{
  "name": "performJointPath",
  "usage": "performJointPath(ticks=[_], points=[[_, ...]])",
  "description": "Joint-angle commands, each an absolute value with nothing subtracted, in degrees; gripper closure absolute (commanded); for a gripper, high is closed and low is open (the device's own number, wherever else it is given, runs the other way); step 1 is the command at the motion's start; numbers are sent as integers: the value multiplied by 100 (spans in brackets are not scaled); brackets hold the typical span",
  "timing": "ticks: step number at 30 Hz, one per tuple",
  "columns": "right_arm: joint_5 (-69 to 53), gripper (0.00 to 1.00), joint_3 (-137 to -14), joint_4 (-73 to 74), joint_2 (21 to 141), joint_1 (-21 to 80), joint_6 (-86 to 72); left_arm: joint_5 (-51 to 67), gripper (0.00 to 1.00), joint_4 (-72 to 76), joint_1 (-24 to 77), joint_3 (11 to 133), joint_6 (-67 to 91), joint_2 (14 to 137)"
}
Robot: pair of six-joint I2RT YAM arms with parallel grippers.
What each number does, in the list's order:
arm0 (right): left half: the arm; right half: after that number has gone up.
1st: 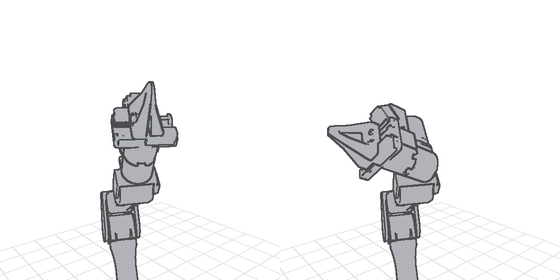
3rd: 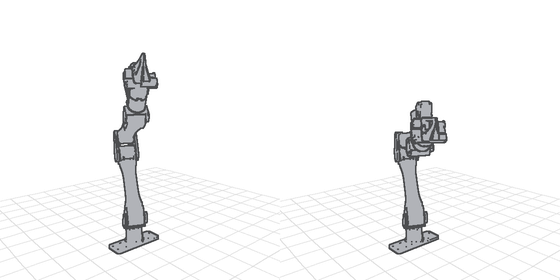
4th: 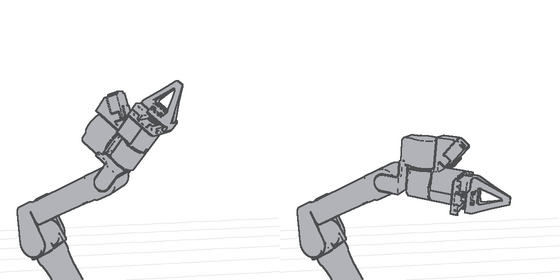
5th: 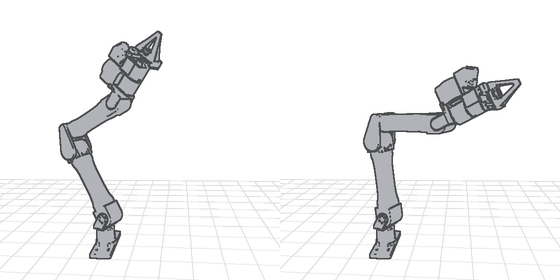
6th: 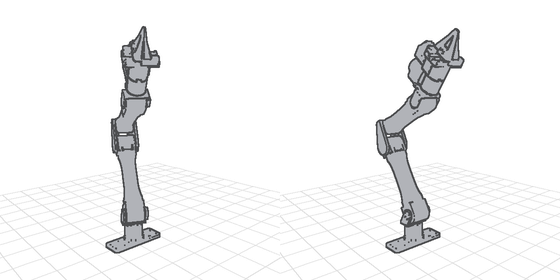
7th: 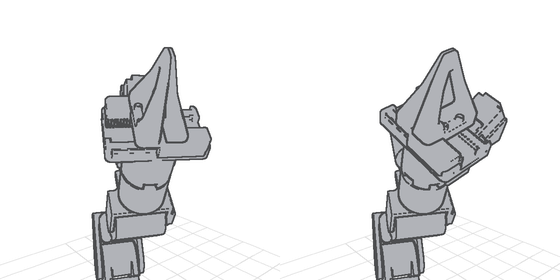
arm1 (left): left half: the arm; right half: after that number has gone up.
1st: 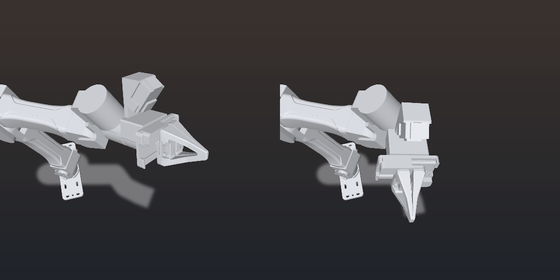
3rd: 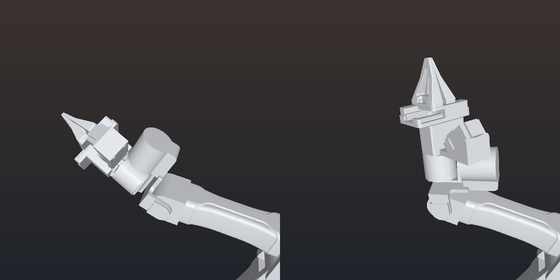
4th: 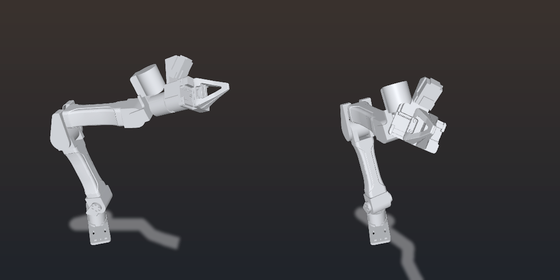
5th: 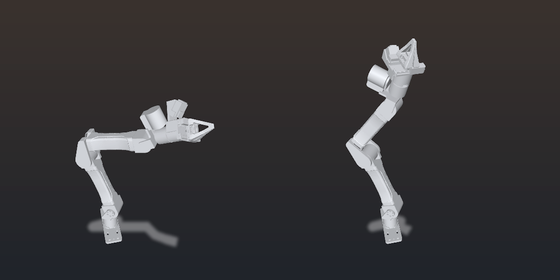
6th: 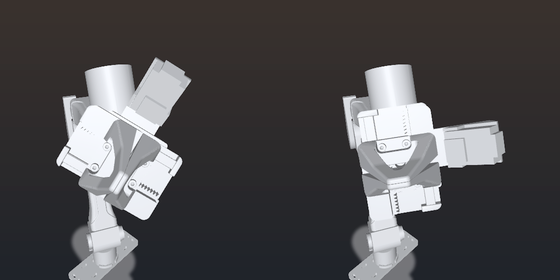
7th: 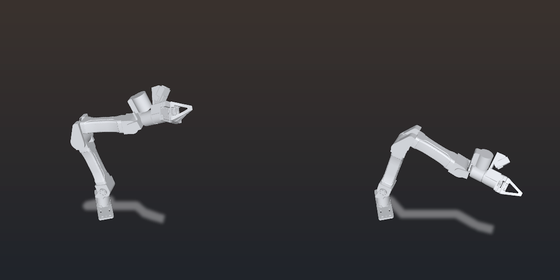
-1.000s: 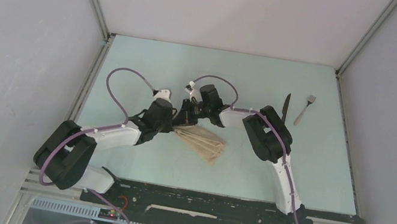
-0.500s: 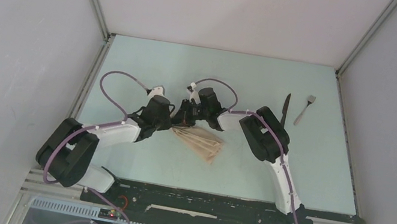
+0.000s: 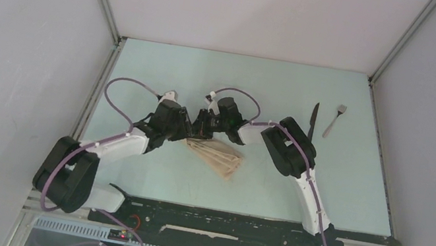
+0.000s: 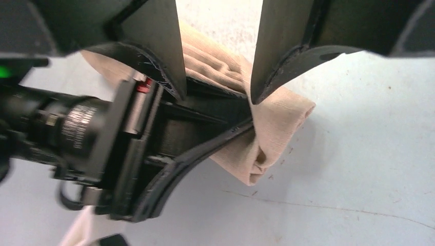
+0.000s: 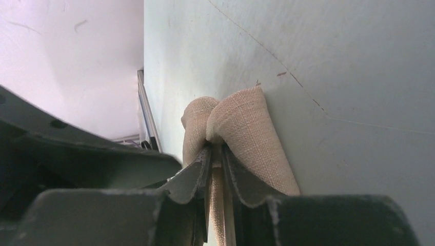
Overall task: Fold the napkin into a case and place the utensils inside
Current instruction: Grasp the top corner of the smaller rectangle folded napkin from the folded napkin.
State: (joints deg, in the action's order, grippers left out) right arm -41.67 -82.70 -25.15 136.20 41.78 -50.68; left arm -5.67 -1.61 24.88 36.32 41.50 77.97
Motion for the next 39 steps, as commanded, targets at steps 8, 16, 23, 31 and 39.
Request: performJointPath(ticks=[8, 16, 23, 31, 39], points=[[-3784, 89, -7948, -1739, 13460, 4375, -4685, -223, 66, 140, 1689, 2934, 4650, 6643], [-3563, 100, -7919, -1444, 13332, 4629, -4517, 191, 77, 900, 1650, 3114, 4592, 7928], [-3302, 100, -7922, -1066, 13201, 4639, -4247, 133, 77, 1137, 1687, 3159, 4490, 8236], [-3243, 100, -8102, -335, 12818, 4627, -3812, 382, 74, 976, 1758, 3314, 4472, 8786], [-3531, 92, -8252, 674, 12114, 4518, -3203, 289, 77, 844, 1758, 3068, 4315, 8809]])
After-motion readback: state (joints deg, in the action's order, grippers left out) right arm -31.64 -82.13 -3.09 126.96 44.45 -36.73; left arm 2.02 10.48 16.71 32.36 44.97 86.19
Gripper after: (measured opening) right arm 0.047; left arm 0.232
